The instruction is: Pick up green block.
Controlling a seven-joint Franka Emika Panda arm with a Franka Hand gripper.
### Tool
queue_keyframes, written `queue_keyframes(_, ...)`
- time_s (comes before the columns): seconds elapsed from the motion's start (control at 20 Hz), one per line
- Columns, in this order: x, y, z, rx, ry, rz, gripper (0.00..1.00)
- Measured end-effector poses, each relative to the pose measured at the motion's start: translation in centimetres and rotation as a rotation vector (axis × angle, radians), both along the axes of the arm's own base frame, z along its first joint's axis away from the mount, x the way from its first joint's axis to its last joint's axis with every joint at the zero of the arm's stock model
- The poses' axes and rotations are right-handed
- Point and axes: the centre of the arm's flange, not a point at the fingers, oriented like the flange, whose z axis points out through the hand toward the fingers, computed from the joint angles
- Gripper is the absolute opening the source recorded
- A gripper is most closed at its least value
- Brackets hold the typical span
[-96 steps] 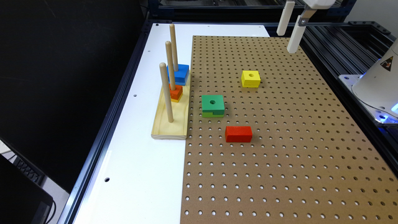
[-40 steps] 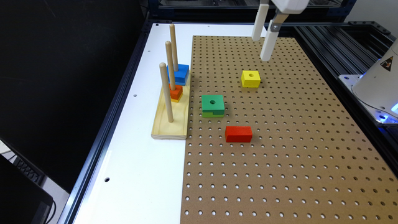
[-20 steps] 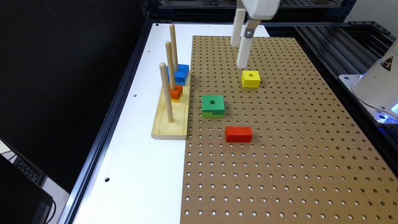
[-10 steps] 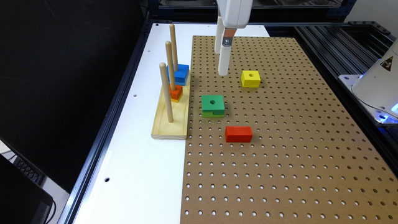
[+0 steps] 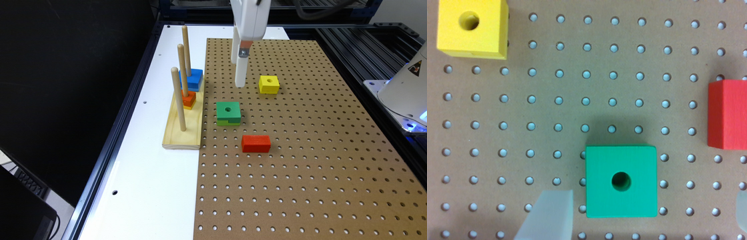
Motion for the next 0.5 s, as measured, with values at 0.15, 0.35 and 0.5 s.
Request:
queue_keyframes(0.15,0.1,0.0,-0.2,0.001,0.0,-0.001,1.0)
queue_keyframes(0.35,0.0,0.0,-0.6,0.001,0.005,-0.001,1.0)
queue_keyframes(0.5,0.2,0.0,-2.1,0.004,0.01,-0.001,1.0)
